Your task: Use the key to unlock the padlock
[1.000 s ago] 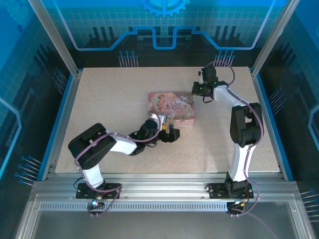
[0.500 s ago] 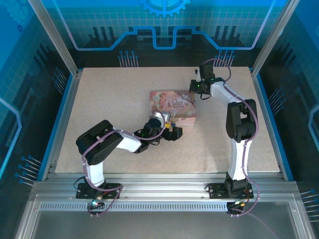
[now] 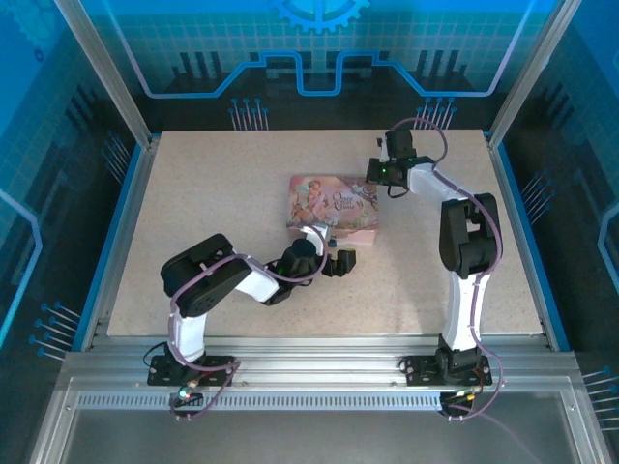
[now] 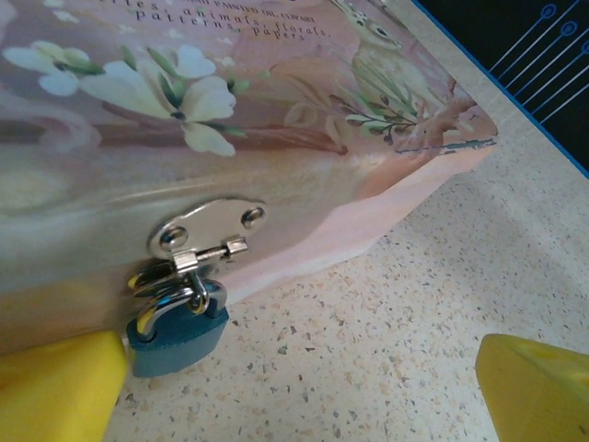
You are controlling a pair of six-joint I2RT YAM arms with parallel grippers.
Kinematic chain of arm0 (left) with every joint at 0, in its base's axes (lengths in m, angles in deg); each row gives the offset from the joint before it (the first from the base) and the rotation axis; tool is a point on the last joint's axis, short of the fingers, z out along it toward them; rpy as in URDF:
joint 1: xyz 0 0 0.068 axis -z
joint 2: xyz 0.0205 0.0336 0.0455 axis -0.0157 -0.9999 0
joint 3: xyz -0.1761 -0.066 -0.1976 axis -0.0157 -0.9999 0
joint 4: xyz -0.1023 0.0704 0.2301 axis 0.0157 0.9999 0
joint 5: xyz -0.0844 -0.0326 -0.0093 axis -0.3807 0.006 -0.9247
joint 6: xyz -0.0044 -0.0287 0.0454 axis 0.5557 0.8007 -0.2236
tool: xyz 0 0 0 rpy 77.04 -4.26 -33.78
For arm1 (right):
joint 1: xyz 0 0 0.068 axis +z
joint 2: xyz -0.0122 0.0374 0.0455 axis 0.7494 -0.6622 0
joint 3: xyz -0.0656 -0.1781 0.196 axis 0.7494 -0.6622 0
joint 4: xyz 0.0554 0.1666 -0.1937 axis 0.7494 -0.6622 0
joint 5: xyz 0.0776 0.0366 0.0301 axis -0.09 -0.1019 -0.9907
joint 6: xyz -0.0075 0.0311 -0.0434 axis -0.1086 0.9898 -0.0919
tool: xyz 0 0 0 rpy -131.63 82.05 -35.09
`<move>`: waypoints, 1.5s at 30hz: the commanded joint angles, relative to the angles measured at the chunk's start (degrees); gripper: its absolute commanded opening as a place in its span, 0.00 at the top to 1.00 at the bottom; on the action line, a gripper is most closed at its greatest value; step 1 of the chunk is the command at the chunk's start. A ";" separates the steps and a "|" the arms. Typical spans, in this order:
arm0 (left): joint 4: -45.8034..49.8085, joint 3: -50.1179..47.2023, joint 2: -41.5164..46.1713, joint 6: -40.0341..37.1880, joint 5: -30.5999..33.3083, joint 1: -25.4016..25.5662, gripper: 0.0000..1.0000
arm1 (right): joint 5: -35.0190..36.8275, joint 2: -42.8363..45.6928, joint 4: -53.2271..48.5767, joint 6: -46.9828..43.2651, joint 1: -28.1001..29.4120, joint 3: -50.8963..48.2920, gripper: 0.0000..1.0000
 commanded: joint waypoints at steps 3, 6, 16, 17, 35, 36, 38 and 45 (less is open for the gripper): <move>-8.55 0.11 -2.20 -1.53 -6.70 -0.18 0.07 | -4.18 1.65 -3.07 -0.67 2.52 -2.14 1.00; -9.72 0.28 -2.34 -0.37 -11.78 -1.03 0.12 | -4.20 1.75 -2.74 -0.69 2.84 -2.48 1.00; -17.91 -0.68 -4.63 8.85 -24.43 -6.91 0.30 | -3.49 2.45 -2.19 -0.85 3.41 -3.54 1.00; -17.93 -0.52 -4.69 9.16 -25.23 -7.09 0.31 | -3.42 2.50 -2.14 -0.85 3.41 -3.58 1.00; -17.13 2.39 -6.86 13.04 -25.61 -6.43 0.30 | -3.71 3.20 -1.03 -0.59 4.21 -4.50 1.00; -17.07 2.37 -6.83 13.19 -25.02 -6.40 0.30 | -3.67 3.25 -0.98 -0.62 4.28 -4.65 1.00; -16.50 2.29 -6.62 13.48 -24.28 -6.53 0.34 | -3.60 3.42 -0.80 -0.57 4.26 -4.97 1.00; -14.00 -0.34 -5.11 14.56 -24.53 -8.22 0.38 | -3.58 3.95 -0.99 -1.02 4.12 -4.91 1.00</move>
